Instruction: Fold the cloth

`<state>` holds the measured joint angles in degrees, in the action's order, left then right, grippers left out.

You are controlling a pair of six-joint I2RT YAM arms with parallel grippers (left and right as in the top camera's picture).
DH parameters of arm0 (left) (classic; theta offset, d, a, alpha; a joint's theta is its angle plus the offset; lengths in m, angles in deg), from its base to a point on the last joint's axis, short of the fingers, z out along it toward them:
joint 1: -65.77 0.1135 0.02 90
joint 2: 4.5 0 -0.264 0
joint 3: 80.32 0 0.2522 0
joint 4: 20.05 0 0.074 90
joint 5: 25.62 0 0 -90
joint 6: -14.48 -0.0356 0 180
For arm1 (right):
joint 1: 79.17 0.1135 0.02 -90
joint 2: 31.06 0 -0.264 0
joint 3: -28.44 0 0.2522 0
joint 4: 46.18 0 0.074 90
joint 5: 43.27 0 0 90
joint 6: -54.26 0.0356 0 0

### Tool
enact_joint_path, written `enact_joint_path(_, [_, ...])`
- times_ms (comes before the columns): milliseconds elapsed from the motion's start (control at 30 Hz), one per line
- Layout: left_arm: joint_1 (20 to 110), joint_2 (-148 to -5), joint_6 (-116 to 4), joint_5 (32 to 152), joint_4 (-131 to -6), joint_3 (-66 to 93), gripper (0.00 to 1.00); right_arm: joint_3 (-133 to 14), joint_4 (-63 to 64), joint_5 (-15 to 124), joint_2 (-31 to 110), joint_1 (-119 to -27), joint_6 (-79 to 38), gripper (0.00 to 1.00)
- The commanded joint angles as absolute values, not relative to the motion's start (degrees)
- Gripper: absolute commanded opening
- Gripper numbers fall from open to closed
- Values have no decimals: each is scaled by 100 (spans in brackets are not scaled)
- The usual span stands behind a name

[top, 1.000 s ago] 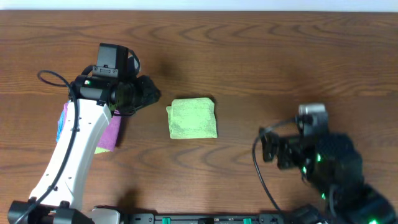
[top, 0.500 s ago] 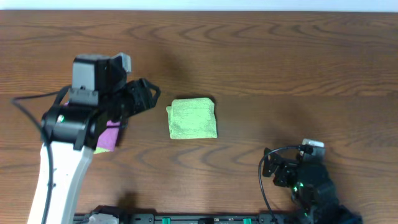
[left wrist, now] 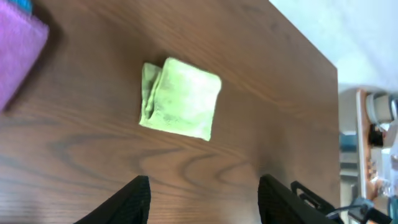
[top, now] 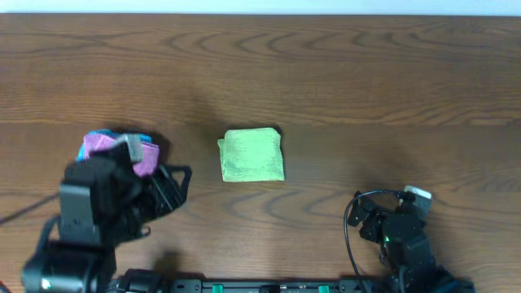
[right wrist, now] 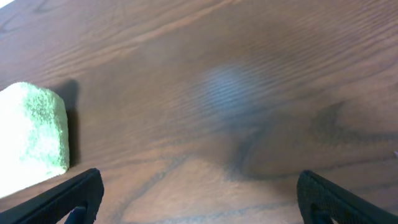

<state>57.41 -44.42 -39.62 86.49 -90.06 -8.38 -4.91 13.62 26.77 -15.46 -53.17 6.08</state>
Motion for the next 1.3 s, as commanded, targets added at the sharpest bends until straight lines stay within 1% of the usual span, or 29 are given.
enact_joint_path(0, [5750, -4014, -3436, 8787, -8571, -1658, 62, -474, 1369, 2557, -1583, -5343, 706, 99])
enact_joint_path(33, [5750, -3874, -3335, 8916, -8276, -1982, 66, -474, 1369, 2557, -1583, -5343, 706, 99])
enact_joint_path(100, [5750, -3743, -3018, 9055, -7786, -2519, 69, -474, 1369, 2557, -1583, -5343, 706, 99])
enact_joint_path(200, [5750, -3749, -2640, 9460, -6807, -3337, 70, -474, 1369, 2557, -1583, -5343, 706, 99])
enact_joint_path(300, [5750, -3754, -2034, 9598, -5688, -4141, 71, -474, 1369, 2557, -1583, -5343, 706, 99])
enact_joint_path(333, [5750, -3756, -1759, 9598, -5284, -4416, 88, -474, 1369, 2557, -1583, -5343, 706, 99])
enact_joint_path(367, [5750, -3760, -1565, 9591, -4975, -4633, 95, -474, 1369, 2557, -1583, -5343, 706, 99])
enact_joint_path(467, [5748, -3817, -1254, 9560, -4317, -5125, 95, -474, 1369, 2557, -1583, -5343, 706, 99])
enact_joint_path(533, [5748, -3878, -1191, 9519, -4090, -5315, 95, -474, 1369, 2557, -1583, -5343, 706, 99])
enact_joint_path(800, [5645, -4436, -1158, 9075, -3697, -5420, 95, -474, 1369, 2557, -1583, -5343, 706, 99])
enact_joint_path(1067, [4779, -5762, -668, 8365, -2444, -5418, 95, -474, 1369, 2557, -1583, -5343, 706, 99])
enact_joint_path(1267, [4388, -6711, -470, 8181, -1636, -5418, 95, -474, 1369, 2557, -1583, -5343, 706, 99])
